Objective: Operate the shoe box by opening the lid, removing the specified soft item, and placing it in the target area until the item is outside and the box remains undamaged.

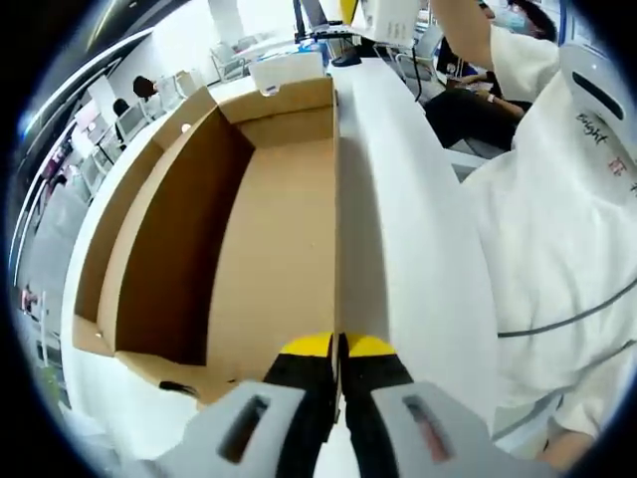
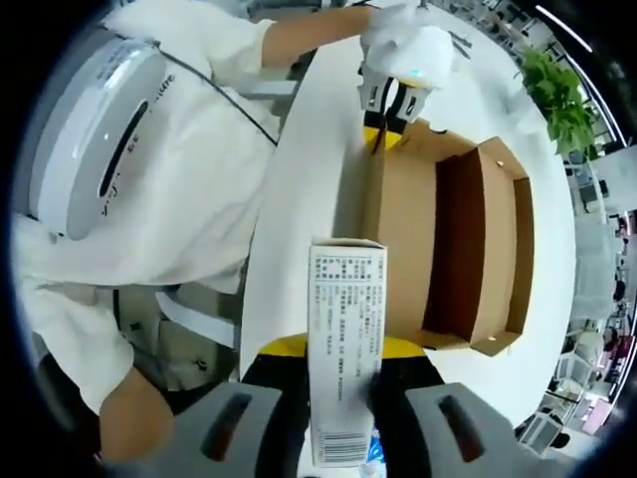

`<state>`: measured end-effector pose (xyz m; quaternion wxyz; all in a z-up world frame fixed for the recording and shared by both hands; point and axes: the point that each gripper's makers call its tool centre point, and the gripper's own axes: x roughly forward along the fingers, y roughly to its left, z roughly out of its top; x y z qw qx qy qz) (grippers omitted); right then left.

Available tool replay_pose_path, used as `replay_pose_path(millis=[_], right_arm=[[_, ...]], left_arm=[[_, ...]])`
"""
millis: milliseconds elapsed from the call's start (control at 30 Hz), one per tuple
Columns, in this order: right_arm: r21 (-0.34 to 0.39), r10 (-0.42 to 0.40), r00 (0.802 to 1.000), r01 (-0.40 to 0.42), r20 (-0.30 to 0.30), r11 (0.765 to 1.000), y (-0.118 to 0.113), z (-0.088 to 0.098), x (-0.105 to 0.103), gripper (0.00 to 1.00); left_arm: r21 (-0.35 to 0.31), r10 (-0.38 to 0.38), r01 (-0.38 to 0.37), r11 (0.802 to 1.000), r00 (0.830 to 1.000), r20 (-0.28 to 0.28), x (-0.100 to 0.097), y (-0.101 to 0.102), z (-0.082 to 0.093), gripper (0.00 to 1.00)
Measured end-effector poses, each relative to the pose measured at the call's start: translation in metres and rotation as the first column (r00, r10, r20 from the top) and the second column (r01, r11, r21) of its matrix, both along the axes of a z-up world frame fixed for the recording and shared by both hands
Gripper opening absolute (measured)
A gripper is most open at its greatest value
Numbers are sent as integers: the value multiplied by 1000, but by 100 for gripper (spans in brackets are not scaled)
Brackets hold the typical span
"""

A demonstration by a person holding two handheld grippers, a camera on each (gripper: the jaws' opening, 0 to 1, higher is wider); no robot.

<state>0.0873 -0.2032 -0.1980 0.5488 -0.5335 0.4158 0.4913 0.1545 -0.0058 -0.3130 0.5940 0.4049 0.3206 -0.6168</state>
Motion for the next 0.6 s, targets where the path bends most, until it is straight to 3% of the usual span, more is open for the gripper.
replay_pose_path(millis=[200,300,433,600], right_arm=[[-2,-47,999,47,-9,999,-22,-4,-6,21],[21,-16,1000,16,24,1000,-25,2,-6,21],[36,-36,998,34,53,999,-34,8,-6,21],[49,-69,996,67,56,997,-55,-4,-15,21]], left_arm=[[2,2,-2,1000,1000,-3,0,0,0,1],[-2,1,-1,1000,1000,1,0,0,0,1],[-1,2,-2,1000,1000,-1,0,0,0,1],[-3,1,-1,1000,1000,1,0,0,0,1]])
